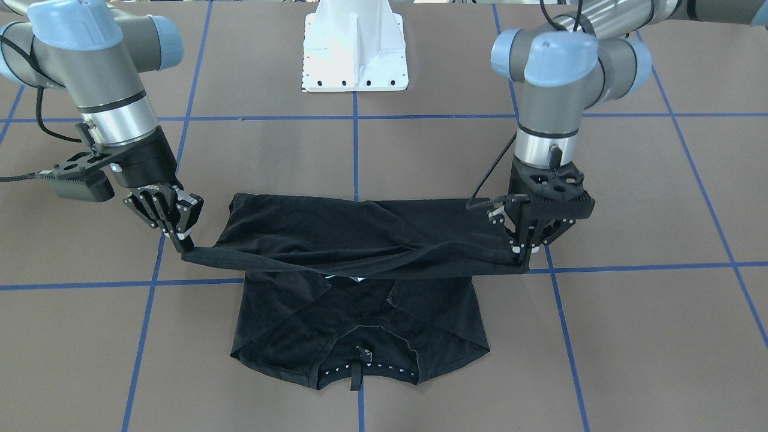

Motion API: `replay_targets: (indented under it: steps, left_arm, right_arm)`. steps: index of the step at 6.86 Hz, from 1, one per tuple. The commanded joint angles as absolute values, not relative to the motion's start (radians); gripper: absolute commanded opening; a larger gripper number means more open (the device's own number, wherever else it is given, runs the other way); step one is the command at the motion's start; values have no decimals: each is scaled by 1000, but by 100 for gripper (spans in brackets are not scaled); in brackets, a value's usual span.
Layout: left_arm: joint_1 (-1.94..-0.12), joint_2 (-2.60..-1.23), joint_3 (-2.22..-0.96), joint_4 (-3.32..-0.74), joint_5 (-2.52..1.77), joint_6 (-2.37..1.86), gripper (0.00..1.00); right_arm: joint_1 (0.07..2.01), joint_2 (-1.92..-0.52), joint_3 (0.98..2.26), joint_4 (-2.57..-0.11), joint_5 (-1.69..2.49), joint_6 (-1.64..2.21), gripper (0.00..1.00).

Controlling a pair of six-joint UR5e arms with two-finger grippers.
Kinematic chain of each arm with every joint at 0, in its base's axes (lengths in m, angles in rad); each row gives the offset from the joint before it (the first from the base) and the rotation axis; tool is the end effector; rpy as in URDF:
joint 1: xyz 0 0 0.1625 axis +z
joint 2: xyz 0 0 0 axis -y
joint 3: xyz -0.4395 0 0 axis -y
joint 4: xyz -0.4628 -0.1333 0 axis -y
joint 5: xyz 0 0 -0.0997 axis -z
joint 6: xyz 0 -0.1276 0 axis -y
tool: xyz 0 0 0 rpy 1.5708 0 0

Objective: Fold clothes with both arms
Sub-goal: 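Lay the held hem down at the collar with both grippers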

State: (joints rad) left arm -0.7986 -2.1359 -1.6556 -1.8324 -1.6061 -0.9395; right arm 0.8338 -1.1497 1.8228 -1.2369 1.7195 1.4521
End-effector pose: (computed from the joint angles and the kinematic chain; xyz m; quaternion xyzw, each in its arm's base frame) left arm 0.4420 -0.6384 0.2529 0.2765 0.3427 -0.0673 0.8953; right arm -0.3867 -0.5963 0.2583 0.1628 -0.4574 0.2721 0.8308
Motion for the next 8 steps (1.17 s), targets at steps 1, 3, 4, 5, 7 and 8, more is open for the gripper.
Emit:
replay_targets:
  steps: [1,3,4,5,7,8]
  left_arm:
    - [-811,-2196,-1501,-1933,-1606,-925,0]
    - [-811,-2247,-1363,-2007,-1606,-907,0]
    - [-811,-2282,-1271,-2060,-1606,-894,0]
    - [-810,-2308,-1193,-2101,-1606,-893,0]
    - [-810,-2312,-1128,-2167,-1608,-865,0]
    - [-805,-2316,-1121,-2171,-1608,-864,0]
  right_arm:
    - [845,-1099,1737,-1236,1718,1440,0]
    - [847,-1085,1645,-1229,1712,1402,0]
    - [847,-1083,1614,-1229,1710,1393,0]
    - [847,-1071,1592,-1230,1710,1393,0]
    - [845,-1060,1552,-1229,1712,1361,0]
    - [839,-1031,1519,-1229,1712,1361,0]
